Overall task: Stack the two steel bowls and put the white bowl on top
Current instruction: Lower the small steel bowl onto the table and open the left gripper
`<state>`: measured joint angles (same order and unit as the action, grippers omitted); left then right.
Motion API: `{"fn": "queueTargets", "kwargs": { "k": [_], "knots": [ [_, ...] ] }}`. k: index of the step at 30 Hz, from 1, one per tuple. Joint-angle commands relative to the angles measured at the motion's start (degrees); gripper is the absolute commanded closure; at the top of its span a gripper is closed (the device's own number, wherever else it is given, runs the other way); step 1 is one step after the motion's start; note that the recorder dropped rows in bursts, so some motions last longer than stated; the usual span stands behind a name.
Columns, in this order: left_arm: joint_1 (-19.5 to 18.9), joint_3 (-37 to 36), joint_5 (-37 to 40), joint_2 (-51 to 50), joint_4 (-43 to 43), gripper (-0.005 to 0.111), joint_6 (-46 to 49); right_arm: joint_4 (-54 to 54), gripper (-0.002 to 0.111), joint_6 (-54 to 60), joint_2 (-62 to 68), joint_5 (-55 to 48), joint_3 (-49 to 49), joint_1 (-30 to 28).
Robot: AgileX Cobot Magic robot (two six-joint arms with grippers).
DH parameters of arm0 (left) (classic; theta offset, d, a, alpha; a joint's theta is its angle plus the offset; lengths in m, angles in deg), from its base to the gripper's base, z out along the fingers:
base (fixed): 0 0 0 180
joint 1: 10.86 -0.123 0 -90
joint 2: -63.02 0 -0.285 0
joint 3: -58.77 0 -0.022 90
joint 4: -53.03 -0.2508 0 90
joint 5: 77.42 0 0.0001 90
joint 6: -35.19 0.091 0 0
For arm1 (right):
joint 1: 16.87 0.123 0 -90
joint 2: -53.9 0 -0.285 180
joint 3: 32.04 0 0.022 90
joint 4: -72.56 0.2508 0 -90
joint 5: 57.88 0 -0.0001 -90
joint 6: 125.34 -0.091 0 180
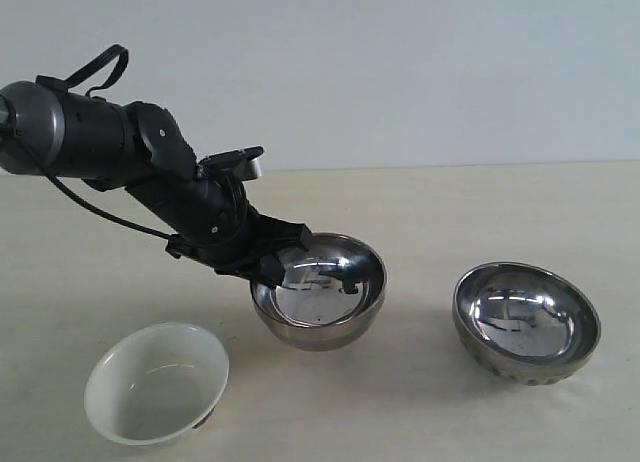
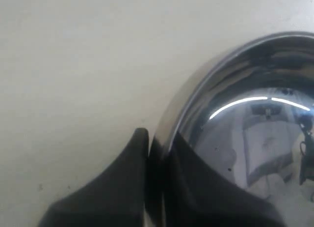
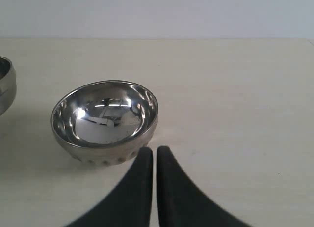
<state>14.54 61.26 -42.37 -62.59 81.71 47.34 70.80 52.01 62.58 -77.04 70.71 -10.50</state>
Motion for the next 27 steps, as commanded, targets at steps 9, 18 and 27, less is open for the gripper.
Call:
{"fn": "queueTargets", "kwargs": {
  "k": [9,18,27],
  "knots": [
    [-0.12,-0.14,0.76,0.36,1.13,0.103,0.75,-0.41,0.108,0.04,-0.22,0.22,0.04,-0.04],
    [-0.12,-1.96,-0.54,0.36,1.98,0.103,1.35,-0.41,0.108,0.04,-0.22,0.22,0.04,-0.04],
    [-0.12,-2.29,-0.51,0.36,1.98,0.103,1.58,-0.41,0.108,0.04,-0.22,0.22,0.04,-0.04]
  ]
}}
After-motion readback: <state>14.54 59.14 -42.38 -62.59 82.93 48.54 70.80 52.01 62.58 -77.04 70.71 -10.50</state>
